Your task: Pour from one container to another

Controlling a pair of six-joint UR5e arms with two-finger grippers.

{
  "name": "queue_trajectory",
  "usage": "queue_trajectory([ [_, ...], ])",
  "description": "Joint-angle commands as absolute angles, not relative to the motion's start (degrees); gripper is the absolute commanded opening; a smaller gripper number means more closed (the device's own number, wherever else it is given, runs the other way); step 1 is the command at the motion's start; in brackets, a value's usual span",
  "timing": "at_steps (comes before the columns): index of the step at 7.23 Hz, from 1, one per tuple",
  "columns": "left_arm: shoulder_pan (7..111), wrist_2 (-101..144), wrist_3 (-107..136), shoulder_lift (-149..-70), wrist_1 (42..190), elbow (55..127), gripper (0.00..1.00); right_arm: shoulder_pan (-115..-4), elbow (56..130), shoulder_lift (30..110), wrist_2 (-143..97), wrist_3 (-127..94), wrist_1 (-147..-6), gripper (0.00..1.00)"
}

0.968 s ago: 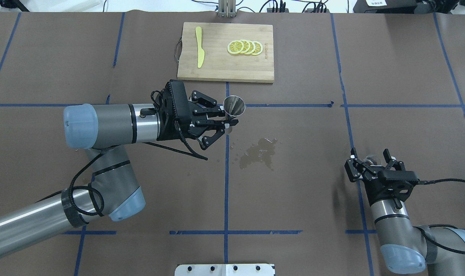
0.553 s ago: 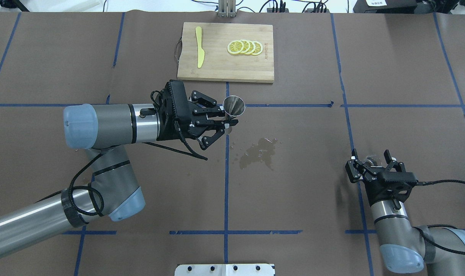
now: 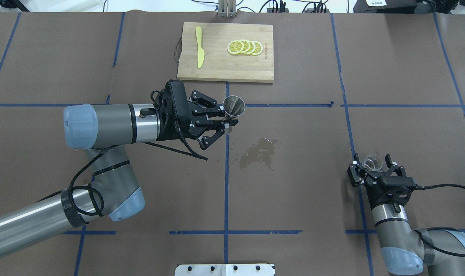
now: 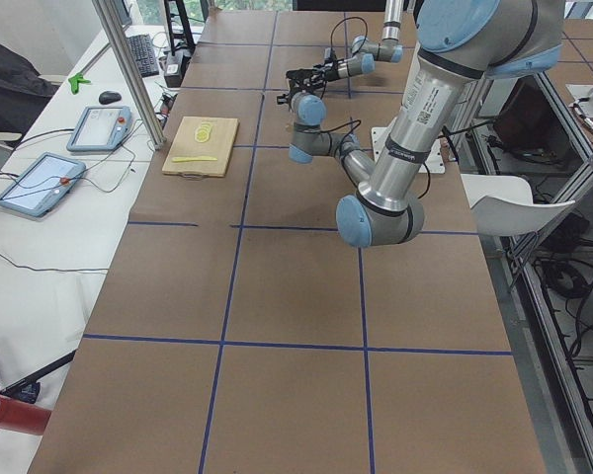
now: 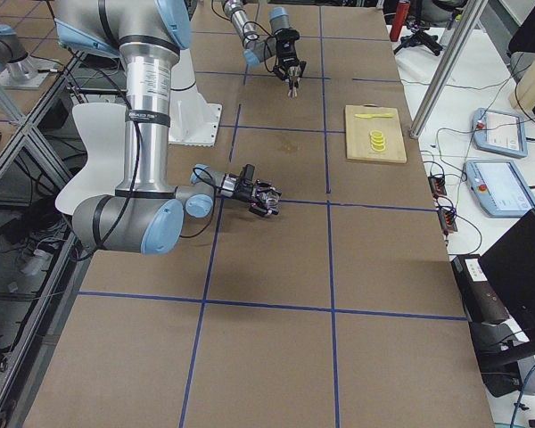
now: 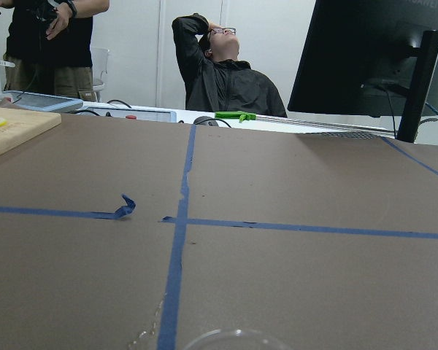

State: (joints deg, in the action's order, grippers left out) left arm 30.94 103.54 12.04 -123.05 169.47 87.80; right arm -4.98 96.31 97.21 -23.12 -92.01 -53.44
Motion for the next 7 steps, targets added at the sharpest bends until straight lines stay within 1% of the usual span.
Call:
queue_trajectory([
  [1,30.9,103.5,12.0,-123.0,169.5,87.8,0.00,-4.7,96.3,97.2,-23.1,-92.1,-53.4,0.93],
  [7,30.9,103.5,12.0,-123.0,169.5,87.8,0.00,-3.9,96.3,97.3,-22.4,-92.2,-53.3,0.92],
])
